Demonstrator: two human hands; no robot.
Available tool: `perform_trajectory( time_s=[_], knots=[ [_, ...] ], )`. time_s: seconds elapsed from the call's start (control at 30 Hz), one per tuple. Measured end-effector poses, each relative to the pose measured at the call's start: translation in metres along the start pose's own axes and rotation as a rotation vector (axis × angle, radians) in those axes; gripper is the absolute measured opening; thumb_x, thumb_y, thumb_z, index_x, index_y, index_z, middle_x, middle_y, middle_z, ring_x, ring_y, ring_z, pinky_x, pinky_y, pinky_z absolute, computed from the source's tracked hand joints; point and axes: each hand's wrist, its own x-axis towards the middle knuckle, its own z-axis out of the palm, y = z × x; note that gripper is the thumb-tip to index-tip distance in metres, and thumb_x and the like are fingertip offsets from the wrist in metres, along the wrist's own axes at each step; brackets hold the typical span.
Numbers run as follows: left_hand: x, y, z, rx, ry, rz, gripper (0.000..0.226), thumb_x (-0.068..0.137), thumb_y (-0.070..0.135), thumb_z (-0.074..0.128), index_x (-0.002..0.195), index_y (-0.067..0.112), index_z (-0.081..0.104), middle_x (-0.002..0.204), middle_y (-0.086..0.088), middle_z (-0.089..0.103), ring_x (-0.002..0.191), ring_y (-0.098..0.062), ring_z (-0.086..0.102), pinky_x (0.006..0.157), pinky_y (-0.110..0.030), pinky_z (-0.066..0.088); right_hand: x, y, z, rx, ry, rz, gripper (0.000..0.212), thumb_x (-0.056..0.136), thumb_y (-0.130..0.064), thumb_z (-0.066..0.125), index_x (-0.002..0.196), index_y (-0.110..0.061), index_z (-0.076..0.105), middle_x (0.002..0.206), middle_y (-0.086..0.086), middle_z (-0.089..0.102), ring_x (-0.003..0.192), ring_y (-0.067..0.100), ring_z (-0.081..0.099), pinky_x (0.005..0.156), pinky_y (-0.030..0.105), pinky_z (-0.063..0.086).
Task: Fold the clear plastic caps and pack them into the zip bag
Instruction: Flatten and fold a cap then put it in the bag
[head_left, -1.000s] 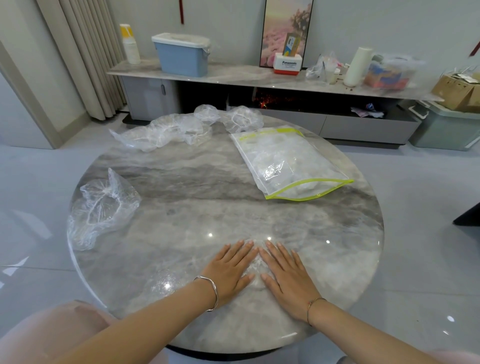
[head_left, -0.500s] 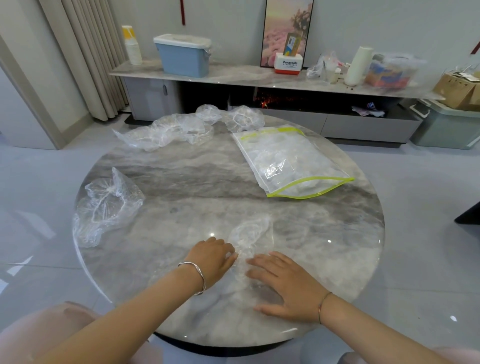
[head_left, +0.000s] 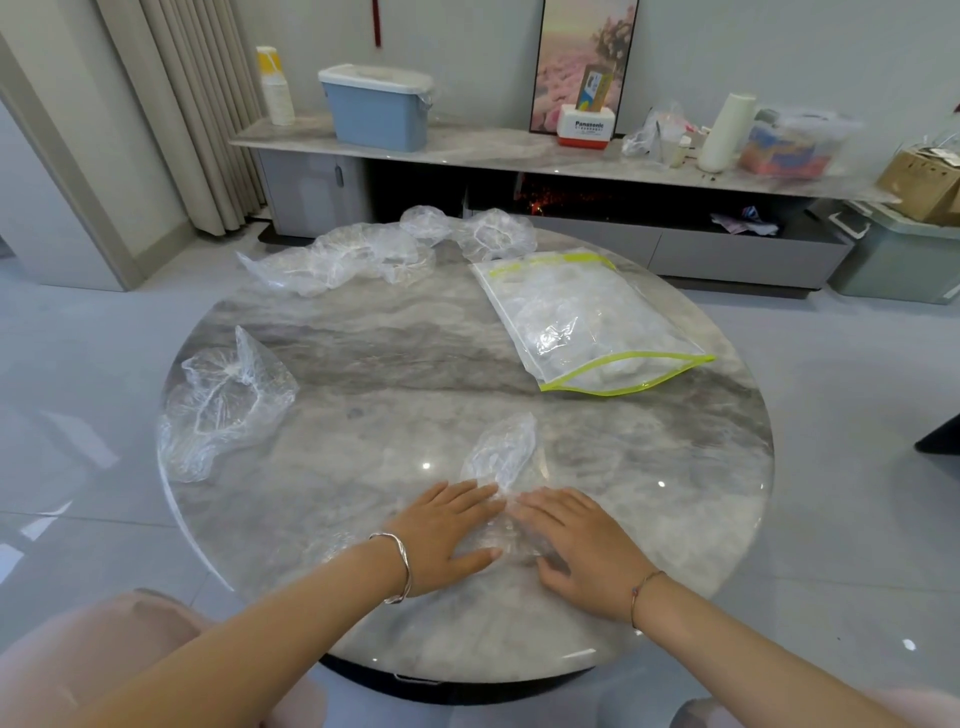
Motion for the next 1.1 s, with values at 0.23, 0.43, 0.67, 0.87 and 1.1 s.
perform_trajectory(
  time_s=[0.23, 0.43, 0.67, 0.87, 1.1],
  knots=[
    [0.003, 0.001, -0.011, -0.147, 0.103, -0.015, 0.091, 0.066, 0.08, 0.035, 0.134, 0.021, 0.045, 0.135, 0.004, 0.049, 0.124, -0.013, 0.043, 0.105, -0.018, 0.025, 0.015, -0.001, -0.017, 0.563, 0.118, 0.336, 0.012, 0.087, -0.015, 0.06, 0.082, -0.025, 0.064, 0.08, -0.012, 0.065, 0.079, 0.004, 0.06, 0.075, 0.017, 0.044],
    [0.012, 0.005, -0.012, -0.516, 0.265, -0.235, 0.021, 0.089, 0.035, 0.06, 0.093, 0.015, 0.055, 0.075, 0.007, 0.056, 0.06, -0.004, 0.047, 0.06, -0.012, 0.039, 0.031, -0.002, -0.011, 0.915, 0.334, 0.67, 0.02, 0.086, -0.008, 0.066, 0.096, -0.023, 0.056, 0.092, 0.0, 0.061, 0.067, 0.006, 0.057, 0.067, 0.014, 0.046],
    [0.024, 0.003, -0.006, -0.6, 0.314, -0.366, 0.035, 0.08, 0.033, 0.071, 0.109, 0.021, 0.055, 0.069, 0.007, 0.05, 0.057, -0.006, 0.043, 0.059, -0.016, 0.038, 0.019, -0.018, -0.008, 0.196, 0.263, 0.207, 0.045, 0.093, -0.037, 0.044, 0.135, -0.02, 0.048, 0.144, -0.005, 0.041, 0.133, 0.006, 0.032, 0.11, 0.025, 0.022],
    [0.025, 0.008, -0.01, -0.14, 0.379, -0.111, 0.059, 0.091, 0.043, 0.048, 0.143, 0.02, 0.034, 0.146, 0.002, 0.037, 0.129, -0.016, 0.04, 0.107, -0.023, 0.027, 0.004, -0.017, 0.004, 0.055, -0.222, 0.24, 0.073, 0.082, -0.064, -0.002, 0.145, -0.031, -0.013, 0.149, -0.019, -0.025, 0.136, -0.003, -0.03, 0.11, 0.021, -0.023],
    [0.011, 0.011, 0.008, 0.261, 0.127, 0.054, 0.074, 0.093, 0.055, -0.004, 0.147, 0.013, 0.024, 0.154, -0.001, 0.017, 0.142, -0.018, 0.016, 0.115, -0.041, 0.013, 0.003, -0.009, 0.005, 0.079, -0.297, 0.237, 0.076, 0.077, -0.071, -0.005, 0.14, -0.032, -0.02, 0.148, -0.019, -0.025, 0.138, -0.001, -0.026, 0.113, 0.023, -0.019]
  ],
)
